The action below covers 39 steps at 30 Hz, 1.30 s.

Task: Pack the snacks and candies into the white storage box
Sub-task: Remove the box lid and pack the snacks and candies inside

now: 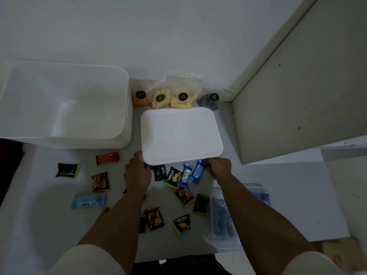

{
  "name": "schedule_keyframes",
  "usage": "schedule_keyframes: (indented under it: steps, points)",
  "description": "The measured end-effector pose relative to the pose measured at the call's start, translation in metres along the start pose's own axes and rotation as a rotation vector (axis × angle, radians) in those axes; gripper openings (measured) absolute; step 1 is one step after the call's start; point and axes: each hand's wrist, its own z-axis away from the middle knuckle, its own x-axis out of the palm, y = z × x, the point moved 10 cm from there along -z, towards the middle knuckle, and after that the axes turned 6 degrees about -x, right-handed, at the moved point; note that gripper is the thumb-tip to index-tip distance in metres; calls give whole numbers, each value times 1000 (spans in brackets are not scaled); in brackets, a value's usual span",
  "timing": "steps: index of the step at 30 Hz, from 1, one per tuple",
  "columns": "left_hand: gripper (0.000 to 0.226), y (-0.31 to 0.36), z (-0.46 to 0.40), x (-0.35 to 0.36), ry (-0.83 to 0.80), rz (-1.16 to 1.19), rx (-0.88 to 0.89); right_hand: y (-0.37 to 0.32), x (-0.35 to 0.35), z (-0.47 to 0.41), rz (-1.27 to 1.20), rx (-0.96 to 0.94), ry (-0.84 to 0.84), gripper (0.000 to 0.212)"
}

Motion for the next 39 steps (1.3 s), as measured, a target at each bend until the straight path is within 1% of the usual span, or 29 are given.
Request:
schedule_keyframes:
  steps: [1,3,5,9,12,15,18,20,23,24,25,27,28,29,30,33,39]
  points:
    - [59,-2,0,3,-5,16,12,-3,2,2,44,-45,7,33]
    - [60,-5,-2,8,-7,57,12,-11,11,11,155,-149,-27,8]
    - [55,-3,-1,7,-4,130,-3,-14,23,20,267,-220,-73,18]
    - [43,-2,1,7,-37,218,-53,-18,50,38,341,-307,-123,24]
    - [43,-7,1,7,-97,203,-89,-20,68,45,416,-358,-150,24]
    - [45,-15,0,4,-159,128,-115,-18,81,51,497,-389,-179,29]
    - [37,-21,0,0,-208,73,-81,-16,88,56,555,-402,-197,38]
    - [37,-23,0,-4,-225,48,-27,-14,91,59,574,-405,-205,44]
    - [46,-18,2,-6,-254,-73,101,-10,97,63,594,-393,-236,52]
    - [47,-16,3,-6,-267,-125,133,-11,99,65,597,-393,-242,51]
    - [42,-15,3,-7,-271,-179,151,-12,100,67,601,-392,-247,47]
    - [21,-14,6,-16,-245,-344,151,-13,105,73,622,-387,-268,36]
    - [21,-13,8,-21,-232,-436,146,-14,107,76,634,-384,-275,33]
    - [27,-12,10,-25,-225,-497,135,-14,107,79,639,-378,-271,33]
    - [35,-10,13,-29,-225,-504,128,-14,105,81,633,-372,-257,35]
    - [54,1,16,-41,-246,-352,126,-23,96,90,581,-345,-193,42]
    - [65,55,1,-68,-269,-74,141,-82,80,98,547,-412,-128,45]
